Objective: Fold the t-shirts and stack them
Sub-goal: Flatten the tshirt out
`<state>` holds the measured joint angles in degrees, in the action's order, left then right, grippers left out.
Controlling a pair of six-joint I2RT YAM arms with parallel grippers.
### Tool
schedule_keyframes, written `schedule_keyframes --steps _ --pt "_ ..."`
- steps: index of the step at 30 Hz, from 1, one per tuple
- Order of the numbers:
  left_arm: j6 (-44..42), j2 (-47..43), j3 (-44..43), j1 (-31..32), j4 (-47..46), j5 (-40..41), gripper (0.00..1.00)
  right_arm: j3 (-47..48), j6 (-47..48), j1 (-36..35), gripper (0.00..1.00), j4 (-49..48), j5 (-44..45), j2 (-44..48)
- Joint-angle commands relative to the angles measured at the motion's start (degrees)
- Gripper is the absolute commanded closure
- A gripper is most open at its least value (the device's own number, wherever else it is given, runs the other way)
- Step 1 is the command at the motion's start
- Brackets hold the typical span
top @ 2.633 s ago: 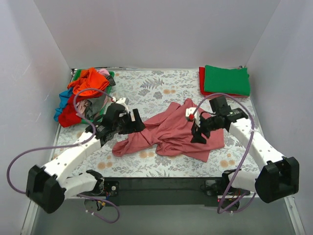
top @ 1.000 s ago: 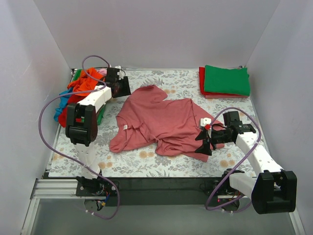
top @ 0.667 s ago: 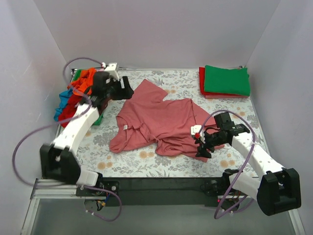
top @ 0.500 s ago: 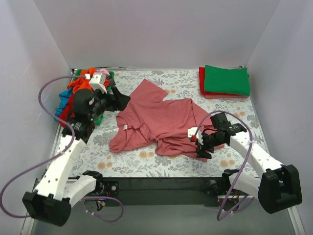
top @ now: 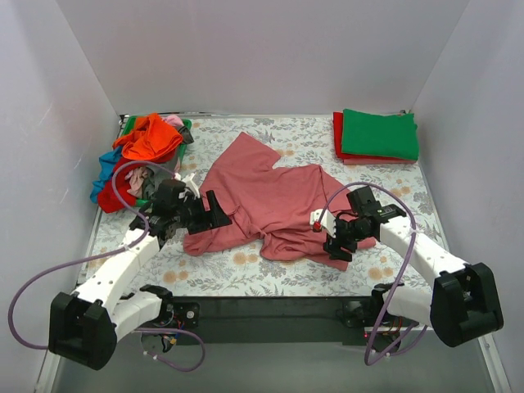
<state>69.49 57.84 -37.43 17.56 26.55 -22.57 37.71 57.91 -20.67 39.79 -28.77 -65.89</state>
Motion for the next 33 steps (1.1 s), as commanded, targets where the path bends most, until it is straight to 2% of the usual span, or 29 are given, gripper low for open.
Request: schedule_keyframes --steps 1,7,11,13,16,17,21,29,33 --pt "-3.22 2.88 -5.54 3.95 2.01 5.15 0.30 2.36 -3.33 -0.52 0.31 -1.73 4.24 -2.22" --pt "-10.33 14.91 -14.94 7.39 8.59 13.84 0.30 1.92 -2.72 -0.43 0.32 0.02 2.93 0.93" --pt "-15.78 21.16 -18.20 9.77 9.67 20.45 0.34 2.36 0.53 -0.43 0.32 5.20 0.23 2.78" --pt "-22.08 24.23 -19.26 11.95 9.67 21.86 0.40 2.28 2.73 -0.60 0.34 8.45 -2.15 3.57" --pt "-27.99 26.17 -19.26 15.56 8.18 26.77 0.42 0.96 3.70 -1.13 0.34 8.73 -1.12 3.93" --pt "-31.84 26.35 -19.00 16.09 7.65 28.35 0.42 0.61 3.79 -1.39 0.34 8.64 -0.93 3.75" --pt "-38.54 26.27 -17.77 16.72 4.14 30.30 0.42 0.34 3.88 -1.92 0.35 8.55 -1.28 1.47" --pt "-45.14 27.32 -17.24 16.72 -0.53 32.06 0.42 -0.71 3.97 -3.24 0.35 6.88 -1.29 0.41" --pt "-46.20 30.56 -17.85 16.63 -1.06 31.88 0.43 -1.94 3.27 -3.85 0.35 5.48 -0.50 0.67"
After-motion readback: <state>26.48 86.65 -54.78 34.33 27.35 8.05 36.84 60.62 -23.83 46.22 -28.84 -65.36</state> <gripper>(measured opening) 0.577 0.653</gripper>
